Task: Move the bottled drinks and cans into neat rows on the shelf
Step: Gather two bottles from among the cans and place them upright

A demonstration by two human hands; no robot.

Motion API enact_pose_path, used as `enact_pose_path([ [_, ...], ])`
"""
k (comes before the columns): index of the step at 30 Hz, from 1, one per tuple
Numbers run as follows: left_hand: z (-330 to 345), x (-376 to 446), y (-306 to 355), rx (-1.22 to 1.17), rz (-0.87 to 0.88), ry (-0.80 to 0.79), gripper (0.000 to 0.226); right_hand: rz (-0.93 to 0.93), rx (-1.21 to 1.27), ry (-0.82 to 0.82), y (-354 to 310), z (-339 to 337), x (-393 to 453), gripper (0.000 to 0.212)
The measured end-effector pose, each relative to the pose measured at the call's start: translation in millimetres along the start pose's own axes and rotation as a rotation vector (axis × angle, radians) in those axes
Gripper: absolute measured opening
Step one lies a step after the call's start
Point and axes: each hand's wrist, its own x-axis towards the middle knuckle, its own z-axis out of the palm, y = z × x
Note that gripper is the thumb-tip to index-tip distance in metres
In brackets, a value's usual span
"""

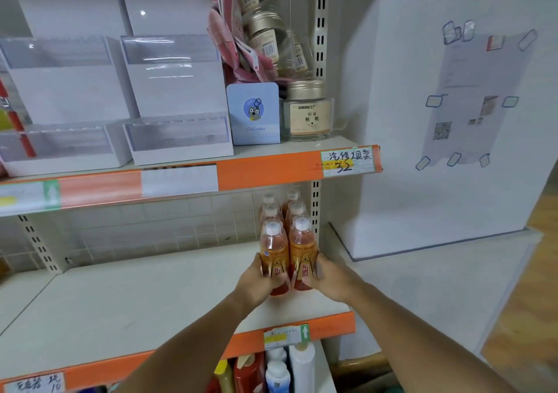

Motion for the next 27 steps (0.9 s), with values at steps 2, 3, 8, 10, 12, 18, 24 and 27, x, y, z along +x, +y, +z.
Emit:
enact_pose_path([
  [2,-5.5,-7.2,4.6,0.212,0.029,0.005,0.056,-0.020,-0.122,0.026,-3.8,-2.4,-9.3,0.076],
  [3,-8.6,-10.1,6.2,0.325,0.051,0.005,0.058,-0.026,-0.173,0.035,-6.3,-3.1,-14.1,0.079],
  [8,-25.4,-26.1,15.2,0.738,0.180,-0.081,0.072,-0.013,-0.286,0.029,-19.1,-5.6,-36.8,0.090],
  [10,-33.0,-32.7,19.3,0.859,0.207,-0.109,0.080,-0.009,-0.316,0.043,-24.1,-7.1,-45.2,0.090],
  [12,-42.1,-39.1,23.5,0.965,0.201,-0.124,0.092,-0.002,-0.354,0.053,-29.6,-9.5,-51.8,0.091],
  [18,-87.2,-69.8,29.7,1.068,0.133,-0.114,0.108,-0.010,-0.417,0.061,-58.9,-9.5,-69.7,0.093],
  [24,-150.1,-111.5,22.1,1.083,0.091,-0.033,0.105,-0.079,-0.505,0.050,-103.1,7.2,-74.9,0.092],
  [27,-182.3,-134.0,12.5,1.075,0.054,0.012,0.106,-0.113,-0.518,0.032,-129.6,22.7,-75.9,0.095],
])
